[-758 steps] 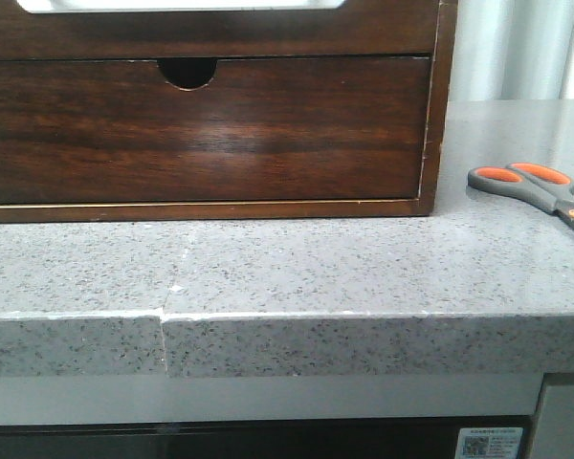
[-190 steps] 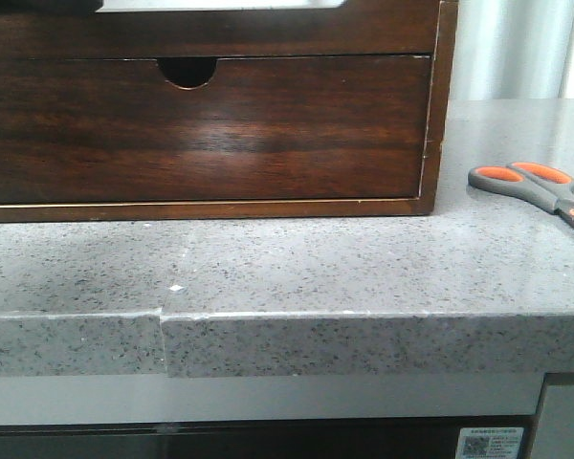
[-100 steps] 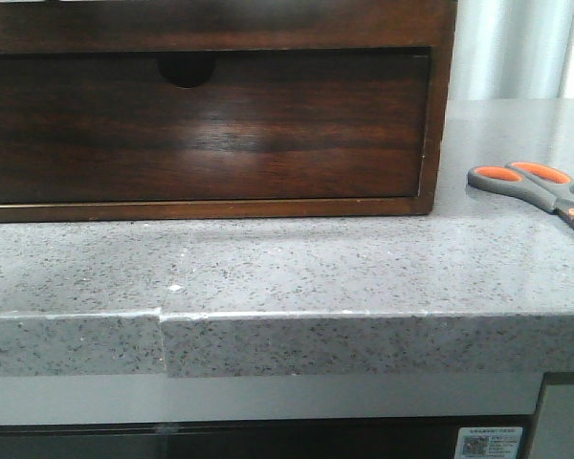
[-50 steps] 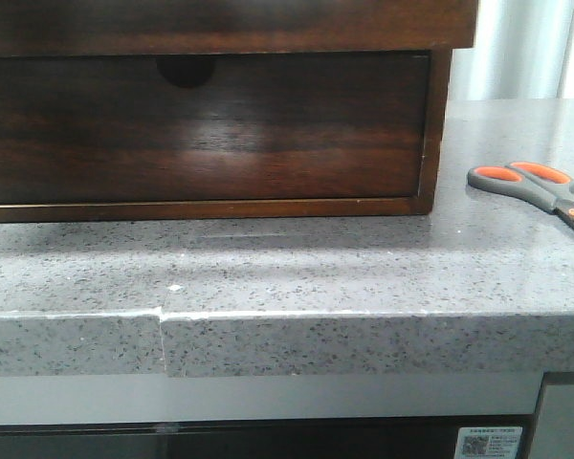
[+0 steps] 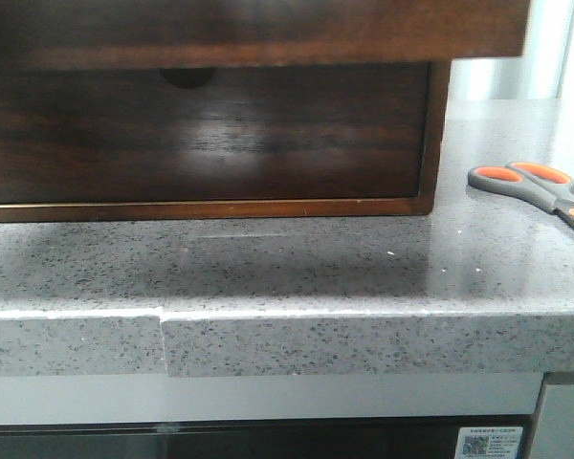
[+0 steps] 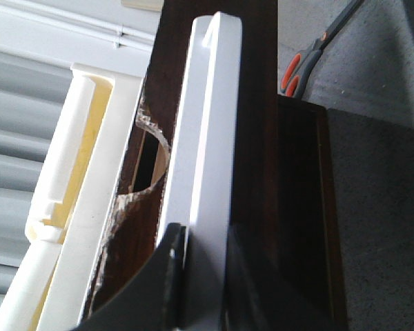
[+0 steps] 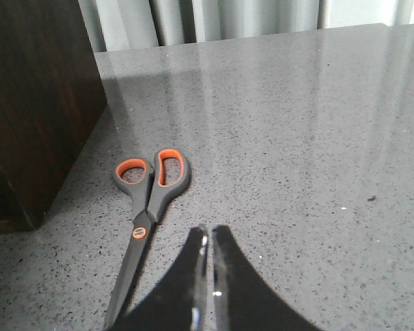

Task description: Put scissors in drawer with both arms

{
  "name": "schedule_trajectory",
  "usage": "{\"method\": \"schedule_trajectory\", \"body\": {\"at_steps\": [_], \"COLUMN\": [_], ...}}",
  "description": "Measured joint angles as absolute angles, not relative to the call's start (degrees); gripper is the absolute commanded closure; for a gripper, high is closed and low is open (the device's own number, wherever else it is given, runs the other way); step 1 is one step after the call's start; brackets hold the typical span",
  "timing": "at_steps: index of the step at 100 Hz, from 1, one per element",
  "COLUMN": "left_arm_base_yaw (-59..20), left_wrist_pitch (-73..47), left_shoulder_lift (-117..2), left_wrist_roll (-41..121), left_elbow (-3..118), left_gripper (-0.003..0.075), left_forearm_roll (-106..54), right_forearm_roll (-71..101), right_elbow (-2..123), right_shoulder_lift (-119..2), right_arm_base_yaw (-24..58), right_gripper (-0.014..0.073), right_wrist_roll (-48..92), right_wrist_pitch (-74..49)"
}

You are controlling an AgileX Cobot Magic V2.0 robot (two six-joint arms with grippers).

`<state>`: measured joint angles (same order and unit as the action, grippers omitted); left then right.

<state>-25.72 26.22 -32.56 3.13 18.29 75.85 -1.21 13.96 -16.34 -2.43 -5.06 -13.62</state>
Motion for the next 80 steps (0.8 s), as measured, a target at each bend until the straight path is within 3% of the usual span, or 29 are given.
{"method": "schedule_trajectory", "body": {"at_steps": [29, 55, 80], "left_arm_base_yaw": [-25.72, -25.72, -25.72], "left_wrist_pitch": [26.58, 26.8, 26.92], "left_shoulder_lift": [-31.76, -31.67, -31.67], "left_wrist_roll": [3.56, 3.18, 3.08], "left_elbow": [16.76, 16.76, 16.53], "left_gripper": [0.0725, 0.0453, 0.0442], "left_forearm_roll": [75.85, 72.5, 71.5], "right_forearm_roll": [-1.21, -1.21, -1.21], "right_elbow": [13.96, 13.96, 13.96], "right_shoulder_lift": [-16.34, -16.34, -16.34], "right_arm_base_yaw": [-2.43, -2.43, -2.43], "right_gripper": [0.0635, 0.0635, 0.0635], "right_wrist_roll": [-5.06, -5.06, -5.06], "right_wrist_pitch": [-13.62, -13.62, -13.72]}}
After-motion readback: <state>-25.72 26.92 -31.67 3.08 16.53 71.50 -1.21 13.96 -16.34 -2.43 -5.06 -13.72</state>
